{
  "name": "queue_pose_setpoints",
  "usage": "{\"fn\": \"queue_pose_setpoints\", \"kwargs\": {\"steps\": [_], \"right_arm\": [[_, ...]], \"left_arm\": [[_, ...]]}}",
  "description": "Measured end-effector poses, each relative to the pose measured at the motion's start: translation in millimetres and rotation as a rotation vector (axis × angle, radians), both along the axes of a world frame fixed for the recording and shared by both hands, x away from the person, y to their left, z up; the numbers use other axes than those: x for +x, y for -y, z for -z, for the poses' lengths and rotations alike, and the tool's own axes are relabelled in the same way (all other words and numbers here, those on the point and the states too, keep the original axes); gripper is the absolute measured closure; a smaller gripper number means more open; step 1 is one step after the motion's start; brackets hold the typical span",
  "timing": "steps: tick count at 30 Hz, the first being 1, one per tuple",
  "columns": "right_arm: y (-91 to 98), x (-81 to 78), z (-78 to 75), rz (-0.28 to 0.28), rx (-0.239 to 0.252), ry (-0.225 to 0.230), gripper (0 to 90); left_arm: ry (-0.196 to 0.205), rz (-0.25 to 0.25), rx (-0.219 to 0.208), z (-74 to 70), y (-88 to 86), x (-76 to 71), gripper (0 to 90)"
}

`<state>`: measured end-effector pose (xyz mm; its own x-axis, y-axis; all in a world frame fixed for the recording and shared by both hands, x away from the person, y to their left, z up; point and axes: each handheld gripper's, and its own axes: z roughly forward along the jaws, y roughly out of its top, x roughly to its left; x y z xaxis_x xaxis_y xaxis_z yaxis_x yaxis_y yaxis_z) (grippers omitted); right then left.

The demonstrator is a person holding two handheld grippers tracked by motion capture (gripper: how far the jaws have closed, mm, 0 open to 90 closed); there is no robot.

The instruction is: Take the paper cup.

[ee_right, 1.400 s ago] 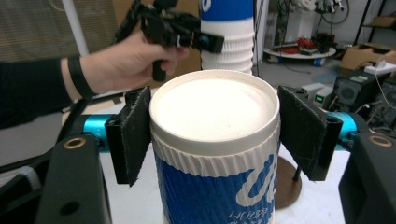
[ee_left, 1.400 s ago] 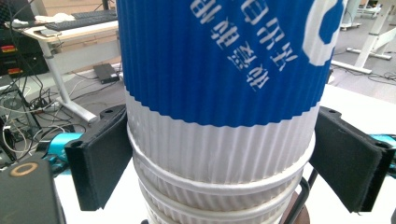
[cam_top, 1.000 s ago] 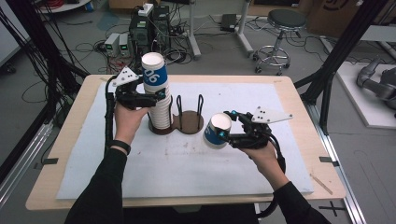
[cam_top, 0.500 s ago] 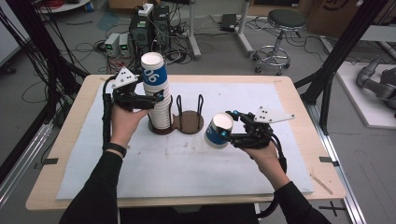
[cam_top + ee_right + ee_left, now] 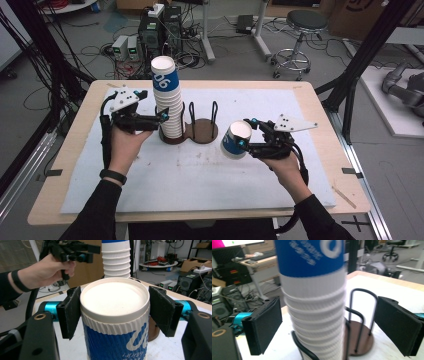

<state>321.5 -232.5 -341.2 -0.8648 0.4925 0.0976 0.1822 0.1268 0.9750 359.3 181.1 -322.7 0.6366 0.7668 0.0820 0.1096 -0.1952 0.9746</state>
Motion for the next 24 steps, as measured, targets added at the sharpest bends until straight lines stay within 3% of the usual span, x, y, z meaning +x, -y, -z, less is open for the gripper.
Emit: {"fn": "queue_pose_setpoints", "kwargs": {"steps": [12,17,21,24], "right_arm": [[2.0,1.8,2.8,-0.001,-0.011,-0.017,30.4],[2.5,3.6,4.7,-0.004,-0.021,-0.033,30.4],[2.7,5.8,5.8,-0.01,-0.023,-0.036,30.4],[4.0,6.6,6.1,-0.006,-0.023,-0.045,30.5]], "left_arm": [[-0.015,0.087,-0.05,29.3,3.3,-42.3,8.2],[0.007,0.105,-0.06,44.5,5.0,-57.5,8.2],[0.04,0.112,-0.006,50.3,7.0,-64.0,8.2],[0.053,0.115,-0.018,53.0,5.4,-67.5,8.2]]}}
